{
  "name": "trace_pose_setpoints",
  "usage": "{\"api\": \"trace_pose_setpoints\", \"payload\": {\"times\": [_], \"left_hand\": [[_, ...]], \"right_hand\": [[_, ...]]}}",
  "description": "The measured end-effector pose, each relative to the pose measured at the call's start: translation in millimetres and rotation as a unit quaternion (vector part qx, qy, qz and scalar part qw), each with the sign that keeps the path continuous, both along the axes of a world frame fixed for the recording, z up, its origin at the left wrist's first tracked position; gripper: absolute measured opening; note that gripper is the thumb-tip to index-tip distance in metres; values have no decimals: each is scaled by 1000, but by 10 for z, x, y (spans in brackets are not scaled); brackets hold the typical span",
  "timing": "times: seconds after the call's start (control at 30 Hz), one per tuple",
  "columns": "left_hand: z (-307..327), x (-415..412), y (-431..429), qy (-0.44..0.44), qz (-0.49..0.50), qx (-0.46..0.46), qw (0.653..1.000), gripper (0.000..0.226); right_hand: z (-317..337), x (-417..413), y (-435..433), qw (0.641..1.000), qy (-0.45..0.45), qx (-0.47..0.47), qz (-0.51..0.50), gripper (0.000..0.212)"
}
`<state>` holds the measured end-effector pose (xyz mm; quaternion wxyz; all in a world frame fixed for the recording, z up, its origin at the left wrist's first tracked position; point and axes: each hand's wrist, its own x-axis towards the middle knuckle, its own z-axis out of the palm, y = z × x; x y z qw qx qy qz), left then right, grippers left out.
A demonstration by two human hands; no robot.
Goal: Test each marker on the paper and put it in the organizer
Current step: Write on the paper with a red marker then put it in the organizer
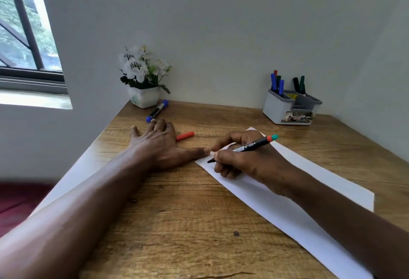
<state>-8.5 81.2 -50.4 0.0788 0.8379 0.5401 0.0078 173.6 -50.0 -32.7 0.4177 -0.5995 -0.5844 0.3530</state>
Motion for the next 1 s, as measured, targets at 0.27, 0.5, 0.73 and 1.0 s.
{"api": "trace_pose_setpoints", "payload": {"times": [0.27,0.5,0.73,1.0], "left_hand": [[-19,9,35,-6,-4,5,1000,141],[-6,6,25,-11,-6,8,1000,144],[20,6,-6,-13,-6,2,1000,144],[15,5,16,-15,-7,3,1000,147]], "right_hand": [[-102,-17,81,999,-17,37,-10,8],[-156,-42,126,995,-51,81,-14,17],[-153,-30,123,995,-48,86,7,18],[-165,-36,119,993,-71,97,2,16]]}}
